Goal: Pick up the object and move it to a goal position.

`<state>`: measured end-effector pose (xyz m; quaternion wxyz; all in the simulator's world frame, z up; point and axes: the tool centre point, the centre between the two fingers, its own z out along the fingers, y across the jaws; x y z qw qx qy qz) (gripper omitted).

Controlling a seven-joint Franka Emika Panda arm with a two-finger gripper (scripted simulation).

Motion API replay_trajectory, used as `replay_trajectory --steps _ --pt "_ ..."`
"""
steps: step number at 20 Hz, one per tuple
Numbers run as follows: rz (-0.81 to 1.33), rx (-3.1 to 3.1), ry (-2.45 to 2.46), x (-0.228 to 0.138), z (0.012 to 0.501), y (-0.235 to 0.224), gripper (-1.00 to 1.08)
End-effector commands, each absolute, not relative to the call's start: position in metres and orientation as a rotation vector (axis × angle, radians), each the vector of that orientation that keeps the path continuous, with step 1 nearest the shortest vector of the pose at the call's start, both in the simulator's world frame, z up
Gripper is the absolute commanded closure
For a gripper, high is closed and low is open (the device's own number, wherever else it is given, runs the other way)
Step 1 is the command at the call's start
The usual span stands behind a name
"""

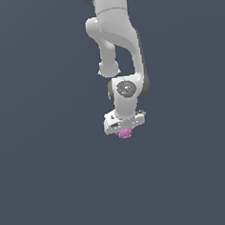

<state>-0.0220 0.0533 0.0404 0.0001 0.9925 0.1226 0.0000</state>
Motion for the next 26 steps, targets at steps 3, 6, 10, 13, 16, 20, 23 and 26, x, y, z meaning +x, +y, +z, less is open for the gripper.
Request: replay_trajectory --steps 3,6,10,13,16,20,23,26 --pt "0.0 3.118 0.386 -0.022 0.04 0.054 1.08" --pt "0.0 3.118 0.385 -0.022 0.041 0.053 1.08" --pt "0.0 3.118 0.385 -0.018 0.045 0.056 1.08" --pt "0.0 3.118 0.385 -0.011 0.052 0.061 1.08" --pt "0.0 3.118 0.385 -0.001 0.062 0.068 1.08" --pt "0.0 3.118 0.385 0.015 0.078 0.079 1.08" --pt "0.0 3.118 0.385 0.029 0.093 0.089 1.08" --pt "0.0 3.118 0.385 0.045 0.108 0.099 1.08"
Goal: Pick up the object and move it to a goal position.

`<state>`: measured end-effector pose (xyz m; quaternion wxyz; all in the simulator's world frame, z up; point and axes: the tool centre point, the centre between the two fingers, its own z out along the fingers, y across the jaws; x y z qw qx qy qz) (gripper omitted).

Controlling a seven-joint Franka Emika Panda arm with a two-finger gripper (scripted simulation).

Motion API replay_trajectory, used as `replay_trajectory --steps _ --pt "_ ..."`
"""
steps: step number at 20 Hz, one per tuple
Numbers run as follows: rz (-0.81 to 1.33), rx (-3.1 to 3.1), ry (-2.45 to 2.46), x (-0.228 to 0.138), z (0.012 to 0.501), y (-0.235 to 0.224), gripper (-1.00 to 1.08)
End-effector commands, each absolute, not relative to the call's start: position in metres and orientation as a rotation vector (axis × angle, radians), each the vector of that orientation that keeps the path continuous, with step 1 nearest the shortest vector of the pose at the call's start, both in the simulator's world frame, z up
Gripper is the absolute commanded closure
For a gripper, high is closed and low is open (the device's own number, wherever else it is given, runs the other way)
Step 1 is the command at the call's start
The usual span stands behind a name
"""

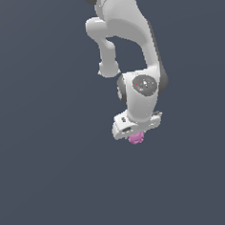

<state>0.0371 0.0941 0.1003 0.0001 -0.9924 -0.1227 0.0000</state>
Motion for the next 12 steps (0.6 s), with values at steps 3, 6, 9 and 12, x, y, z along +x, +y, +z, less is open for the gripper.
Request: replay_trajectory --steps 3,6,9,12 --pt "0.0 -3.118 -0.385 0.06 0.123 0.109 1.08" --pt "0.0 -3.118 -0.385 0.073 0.136 0.118 1.08" --pt "0.0 -3.118 -0.385 0.086 0.148 0.127 1.08" --pt "0.0 -3.118 -0.385 0.097 0.159 0.134 1.08"
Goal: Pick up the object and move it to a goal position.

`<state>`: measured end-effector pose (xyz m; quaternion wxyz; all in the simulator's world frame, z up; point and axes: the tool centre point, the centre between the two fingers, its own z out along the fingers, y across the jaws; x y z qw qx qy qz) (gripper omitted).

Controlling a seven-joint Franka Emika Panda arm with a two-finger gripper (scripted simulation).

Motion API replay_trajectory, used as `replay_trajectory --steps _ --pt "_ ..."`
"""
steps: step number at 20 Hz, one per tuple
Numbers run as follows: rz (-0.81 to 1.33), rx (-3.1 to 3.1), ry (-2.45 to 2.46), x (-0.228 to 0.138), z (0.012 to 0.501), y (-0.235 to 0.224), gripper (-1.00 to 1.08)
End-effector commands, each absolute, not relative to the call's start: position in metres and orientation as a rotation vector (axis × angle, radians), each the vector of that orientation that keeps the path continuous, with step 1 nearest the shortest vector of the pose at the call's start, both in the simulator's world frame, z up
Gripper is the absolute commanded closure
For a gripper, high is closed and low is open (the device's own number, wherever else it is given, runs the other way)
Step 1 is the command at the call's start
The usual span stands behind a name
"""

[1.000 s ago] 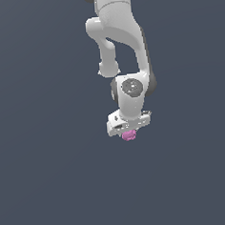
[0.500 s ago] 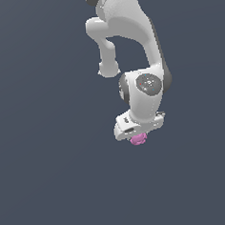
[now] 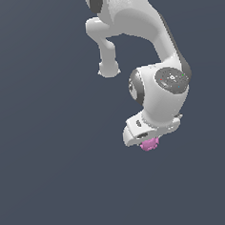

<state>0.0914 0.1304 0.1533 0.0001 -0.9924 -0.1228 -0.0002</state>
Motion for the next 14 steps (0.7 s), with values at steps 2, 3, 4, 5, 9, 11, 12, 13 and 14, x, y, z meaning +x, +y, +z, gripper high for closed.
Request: replay_trajectory --steps 2,3,4,5,9,11,12,13,14 --pt "0.0 -3.118 -0.385 0.104 0.166 0.139 1.08" --pt "0.0 -3.118 -0.385 0.108 0.169 0.141 1.08" --pt "0.0 -3.118 -0.385 0.111 0.172 0.143 1.08" --pt "0.0 -3.118 -0.385 0.114 0.175 0.145 1.08" --pt "0.0 -3.118 -0.385 0.126 0.185 0.152 1.08" --pt "0.0 -3.118 -0.385 0.13 0.189 0.155 1.08" --pt "0.0 -3.118 -0.385 0.132 0.191 0.156 1.08" --pt "0.0 -3.118 -0.385 0.134 0.192 0.157 1.08" --pt "0.0 -3.118 -0.385 0.136 0.194 0.158 1.08"
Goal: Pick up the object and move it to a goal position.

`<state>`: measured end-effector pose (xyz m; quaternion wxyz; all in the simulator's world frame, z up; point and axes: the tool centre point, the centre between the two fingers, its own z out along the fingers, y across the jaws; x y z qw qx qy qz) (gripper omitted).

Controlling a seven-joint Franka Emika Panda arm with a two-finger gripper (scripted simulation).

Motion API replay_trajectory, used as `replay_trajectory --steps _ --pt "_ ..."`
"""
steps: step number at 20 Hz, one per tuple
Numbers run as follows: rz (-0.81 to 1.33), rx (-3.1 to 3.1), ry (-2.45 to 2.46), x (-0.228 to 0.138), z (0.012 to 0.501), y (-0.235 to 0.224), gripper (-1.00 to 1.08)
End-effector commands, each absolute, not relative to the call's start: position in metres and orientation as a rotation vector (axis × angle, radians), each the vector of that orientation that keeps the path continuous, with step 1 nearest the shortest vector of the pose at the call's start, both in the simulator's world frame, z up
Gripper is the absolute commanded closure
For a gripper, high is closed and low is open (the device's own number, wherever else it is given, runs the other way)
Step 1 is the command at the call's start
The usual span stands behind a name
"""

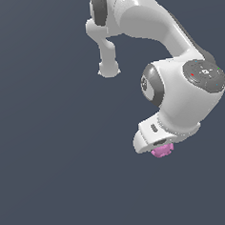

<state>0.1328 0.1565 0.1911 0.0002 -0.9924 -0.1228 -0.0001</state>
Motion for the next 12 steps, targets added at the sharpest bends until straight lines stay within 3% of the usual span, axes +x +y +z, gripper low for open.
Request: replay_trajectory --steps 1,12 --pt "0.0 -3.118 -0.385 0.1371 0.1948 0.1589 1.08" --pt "0.0 -3.118 -0.385 0.1441 0.2005 0.1629 1.08"
